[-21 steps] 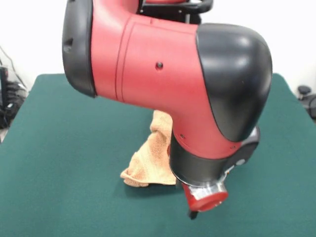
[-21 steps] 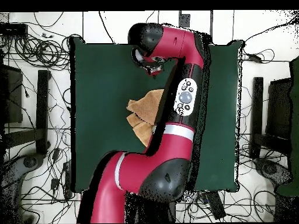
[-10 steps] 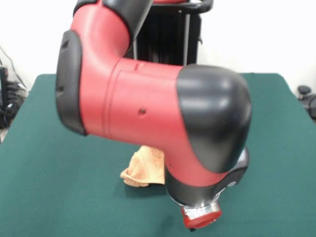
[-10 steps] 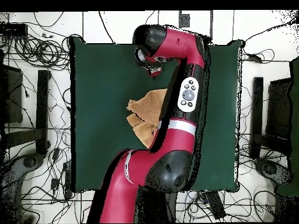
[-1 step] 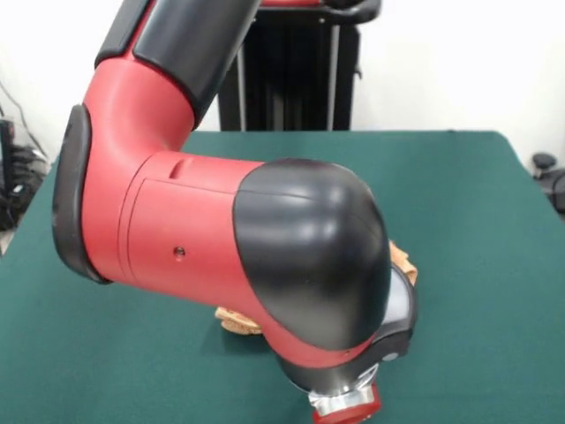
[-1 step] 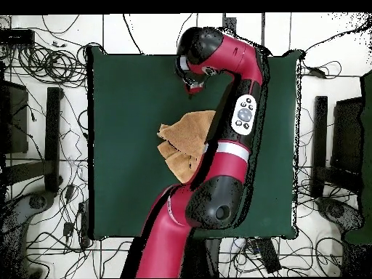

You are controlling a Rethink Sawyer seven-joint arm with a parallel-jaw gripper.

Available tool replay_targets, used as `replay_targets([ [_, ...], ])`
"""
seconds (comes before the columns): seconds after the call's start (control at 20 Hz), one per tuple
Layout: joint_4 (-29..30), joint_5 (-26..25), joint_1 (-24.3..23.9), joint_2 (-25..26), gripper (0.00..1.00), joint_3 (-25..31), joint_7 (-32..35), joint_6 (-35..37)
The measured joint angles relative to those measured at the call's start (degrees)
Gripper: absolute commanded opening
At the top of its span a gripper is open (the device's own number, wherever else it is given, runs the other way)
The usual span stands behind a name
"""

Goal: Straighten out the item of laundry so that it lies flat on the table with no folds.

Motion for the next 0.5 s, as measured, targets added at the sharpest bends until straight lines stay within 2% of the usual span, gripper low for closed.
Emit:
replay_targets([
  [0.5, -0.2, 26.3, -4.0, -1.7, 1.00, -26.6, 0.0, 7.0],
])
